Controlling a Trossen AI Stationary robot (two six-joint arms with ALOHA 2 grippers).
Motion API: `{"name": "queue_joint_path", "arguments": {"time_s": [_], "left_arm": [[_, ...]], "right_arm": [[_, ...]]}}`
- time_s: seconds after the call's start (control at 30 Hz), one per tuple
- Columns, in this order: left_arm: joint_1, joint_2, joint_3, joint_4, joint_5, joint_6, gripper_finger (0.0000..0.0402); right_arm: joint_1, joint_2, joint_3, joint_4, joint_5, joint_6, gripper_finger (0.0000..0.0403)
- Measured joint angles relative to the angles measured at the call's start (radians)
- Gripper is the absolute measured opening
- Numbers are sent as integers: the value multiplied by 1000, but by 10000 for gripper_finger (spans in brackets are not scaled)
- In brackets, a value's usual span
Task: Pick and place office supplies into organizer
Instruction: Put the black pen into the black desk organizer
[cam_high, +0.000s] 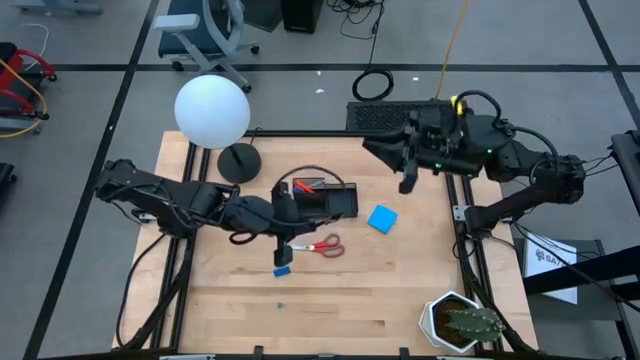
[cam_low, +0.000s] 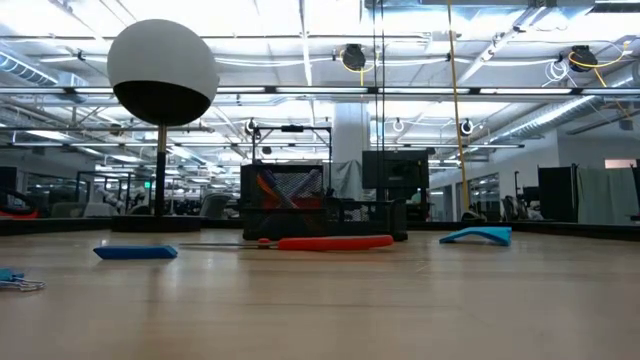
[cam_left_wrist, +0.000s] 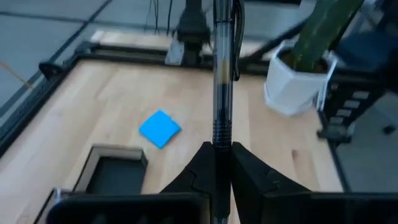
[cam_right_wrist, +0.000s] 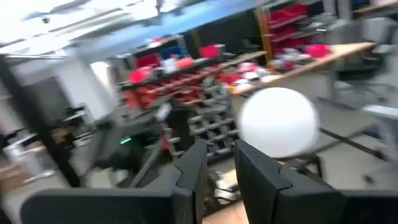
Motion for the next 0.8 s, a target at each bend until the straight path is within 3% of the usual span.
{"name": "queue_joint_path", "arguments": {"time_s": [0.2,0.57,0.8], "left_arm": [[21,-15,0,70,1,-8,28],[41,-20,0,163,19,-9,28],[63,-20,0,208,23,-15,34]], "right_arm": [[36,9,0,31,-27,-8,93],[72,77,0,87,-104,-4,227],[74,124,0,97,-138,19,271]]}}
